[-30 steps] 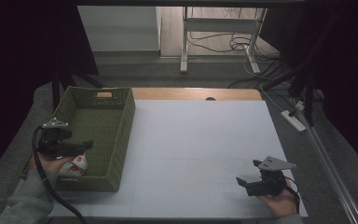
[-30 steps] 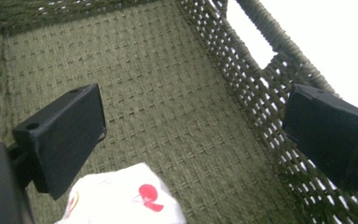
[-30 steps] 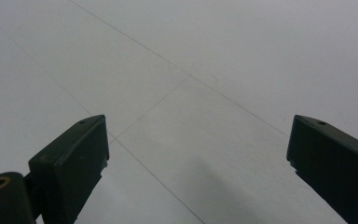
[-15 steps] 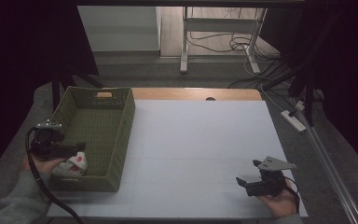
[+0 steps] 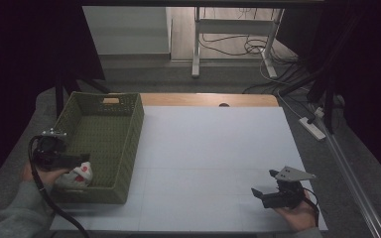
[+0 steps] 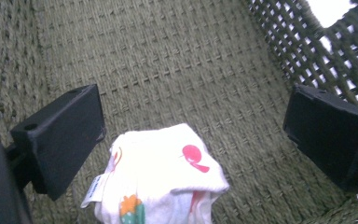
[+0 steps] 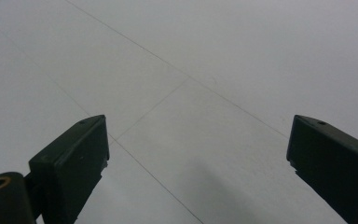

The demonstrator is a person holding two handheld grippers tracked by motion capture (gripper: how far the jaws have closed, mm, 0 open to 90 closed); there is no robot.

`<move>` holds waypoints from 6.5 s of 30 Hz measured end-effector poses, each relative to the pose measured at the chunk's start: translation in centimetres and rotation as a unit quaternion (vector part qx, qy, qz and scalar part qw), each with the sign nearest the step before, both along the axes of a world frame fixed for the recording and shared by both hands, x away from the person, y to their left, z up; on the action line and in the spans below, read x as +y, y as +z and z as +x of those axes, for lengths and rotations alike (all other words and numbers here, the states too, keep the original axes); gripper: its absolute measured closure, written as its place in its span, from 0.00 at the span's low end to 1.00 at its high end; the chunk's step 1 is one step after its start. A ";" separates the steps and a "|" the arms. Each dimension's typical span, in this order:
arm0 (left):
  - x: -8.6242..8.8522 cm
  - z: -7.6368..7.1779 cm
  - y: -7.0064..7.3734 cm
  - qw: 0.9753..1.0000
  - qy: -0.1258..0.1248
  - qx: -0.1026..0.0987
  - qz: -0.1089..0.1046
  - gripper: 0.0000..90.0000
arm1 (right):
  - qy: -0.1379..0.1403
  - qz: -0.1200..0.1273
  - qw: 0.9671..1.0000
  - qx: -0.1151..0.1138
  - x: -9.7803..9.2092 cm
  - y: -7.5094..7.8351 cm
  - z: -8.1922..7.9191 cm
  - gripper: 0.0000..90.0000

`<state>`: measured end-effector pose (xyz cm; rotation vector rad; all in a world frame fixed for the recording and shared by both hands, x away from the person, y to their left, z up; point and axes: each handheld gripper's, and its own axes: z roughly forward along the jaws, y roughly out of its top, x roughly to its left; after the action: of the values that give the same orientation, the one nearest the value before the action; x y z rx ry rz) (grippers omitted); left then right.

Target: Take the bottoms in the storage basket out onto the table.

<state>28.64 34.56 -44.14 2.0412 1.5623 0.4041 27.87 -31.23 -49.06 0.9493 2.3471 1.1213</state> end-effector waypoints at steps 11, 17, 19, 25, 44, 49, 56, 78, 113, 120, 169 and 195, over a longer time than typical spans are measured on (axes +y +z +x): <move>-0.5 1.5 -0.7 0.997 -0.007 0.064 0.033 0.06 | -0.002 0.003 1.000 -0.005 -0.1 0.1 -0.1 0.07; -0.6 1.9 -1.0 0.996 -0.009 0.079 0.043 0.07 | -0.001 0.001 1.000 -0.003 -0.1 0.1 -0.1 0.07; -0.5 2.0 -1.1 0.996 -0.009 0.081 0.043 0.07 | 0.000 0.001 1.000 -0.003 -0.1 0.1 0.0 0.07; -0.8 2.5 -1.4 0.992 -0.010 0.108 0.064 0.07 | 0.000 0.002 1.000 -0.007 0.0 0.2 -0.2 0.07; -1.1 3.7 -2.6 0.981 -0.011 0.171 0.087 0.06 | 0.001 -0.002 1.000 -0.003 0.0 0.0 -0.1 0.07; -1.2 4.0 -2.8 0.978 -0.010 0.186 0.093 0.07 | 0.002 -0.005 1.000 0.000 0.0 0.0 -0.1 0.07; -1.3 4.3 -3.3 0.972 -0.010 0.209 0.103 0.07 | 0.001 -0.006 1.000 0.000 0.0 -0.1 -0.1 0.07; -1.3 5.2 -4.5 0.952 0.009 0.276 0.136 0.44 | -0.001 -0.010 1.000 0.001 -0.1 -0.1 -0.1 0.07; -1.0 3.5 -2.5 0.982 0.002 0.160 0.096 0.79 | -0.009 -0.017 1.000 0.002 -0.1 -0.2 -0.1 0.08; -0.6 2.9 -1.9 0.990 0.001 0.125 0.069 0.79 | -0.009 -0.017 1.000 0.002 -0.1 -0.2 -0.1 0.08; -2.0 -0.9 2.4 0.991 0.001 -0.103 -0.084 0.79 | -0.015 -0.018 1.000 0.004 -0.2 -0.3 0.0 0.08; -4.4 -1.9 4.0 0.982 0.007 -0.150 -0.118 0.79 | -0.015 -0.020 1.000 0.007 -0.1 -0.4 0.1 0.08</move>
<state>26.76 30.18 -40.16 1.7007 1.3711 0.4833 27.94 -31.36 -49.46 0.9771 2.3491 1.0556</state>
